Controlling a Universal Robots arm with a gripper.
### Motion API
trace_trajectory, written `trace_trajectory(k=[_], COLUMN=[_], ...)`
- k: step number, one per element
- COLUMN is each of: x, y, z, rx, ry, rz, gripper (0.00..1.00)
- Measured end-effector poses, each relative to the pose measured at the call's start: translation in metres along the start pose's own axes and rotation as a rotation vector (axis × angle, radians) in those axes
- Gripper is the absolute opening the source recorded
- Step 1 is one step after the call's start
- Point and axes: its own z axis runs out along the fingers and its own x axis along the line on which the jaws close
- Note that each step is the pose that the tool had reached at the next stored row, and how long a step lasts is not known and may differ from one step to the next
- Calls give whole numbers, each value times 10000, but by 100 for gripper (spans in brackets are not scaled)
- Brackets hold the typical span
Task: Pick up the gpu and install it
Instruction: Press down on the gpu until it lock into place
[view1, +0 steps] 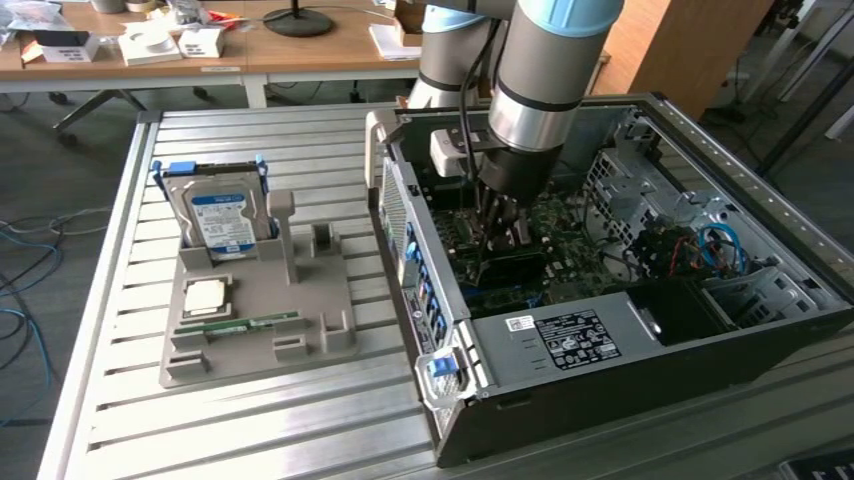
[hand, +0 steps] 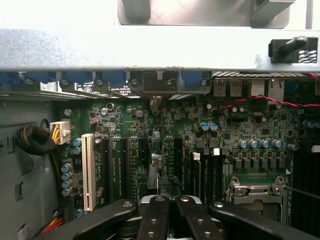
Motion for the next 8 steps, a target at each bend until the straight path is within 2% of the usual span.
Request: trace_trajectory(k=[3,5,8], x=[-2,-1,-2], y=[-1,0,0], z=[-18,-56,-92], rx=[8,-1,0], ry=[-18,1,-1], rz=[1,1,1], gripper=[11,11,11])
